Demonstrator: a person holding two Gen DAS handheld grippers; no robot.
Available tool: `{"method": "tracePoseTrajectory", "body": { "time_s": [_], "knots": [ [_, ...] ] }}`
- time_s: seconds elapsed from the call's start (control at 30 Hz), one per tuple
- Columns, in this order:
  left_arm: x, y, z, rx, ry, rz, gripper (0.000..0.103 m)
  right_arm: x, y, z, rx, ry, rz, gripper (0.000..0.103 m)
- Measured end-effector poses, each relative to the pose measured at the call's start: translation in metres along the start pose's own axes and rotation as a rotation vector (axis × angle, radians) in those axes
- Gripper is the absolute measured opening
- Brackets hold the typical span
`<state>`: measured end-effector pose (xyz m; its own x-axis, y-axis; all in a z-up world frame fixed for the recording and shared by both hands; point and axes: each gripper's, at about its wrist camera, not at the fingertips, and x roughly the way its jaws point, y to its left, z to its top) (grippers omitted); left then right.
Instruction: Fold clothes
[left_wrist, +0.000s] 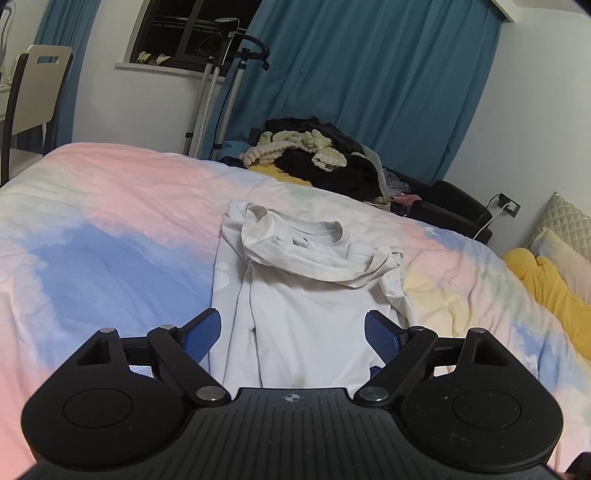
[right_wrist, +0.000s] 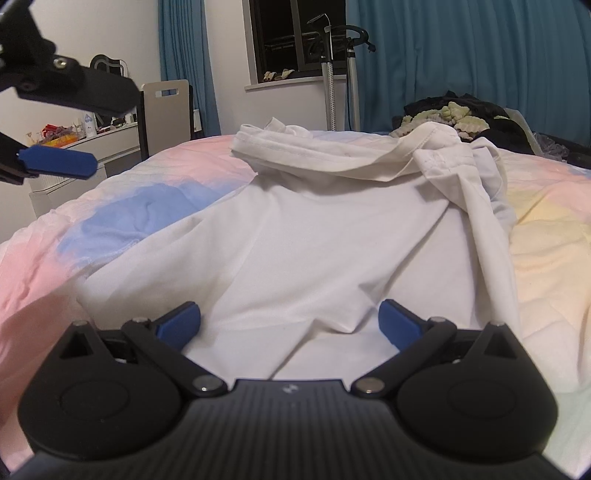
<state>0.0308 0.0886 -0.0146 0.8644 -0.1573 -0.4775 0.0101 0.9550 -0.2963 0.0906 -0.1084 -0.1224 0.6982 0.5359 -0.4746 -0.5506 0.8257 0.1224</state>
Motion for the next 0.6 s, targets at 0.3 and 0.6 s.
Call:
{"method": "tracePoseTrajectory", "body": {
  "time_s": [0.3,0.6],
  "knots": [
    [0.010,-0.003,-0.003,0.026,0.022,0.004,0.090,0.001,0.000,0.000,-0.002,0.001,-0.002,0.103],
    [0.015,-0.001,-0.005,0.011,0.018,0.012,0.091,-0.018,0.000,0.010,0.001,-0.017,0.004,0.103]
  ]
}}
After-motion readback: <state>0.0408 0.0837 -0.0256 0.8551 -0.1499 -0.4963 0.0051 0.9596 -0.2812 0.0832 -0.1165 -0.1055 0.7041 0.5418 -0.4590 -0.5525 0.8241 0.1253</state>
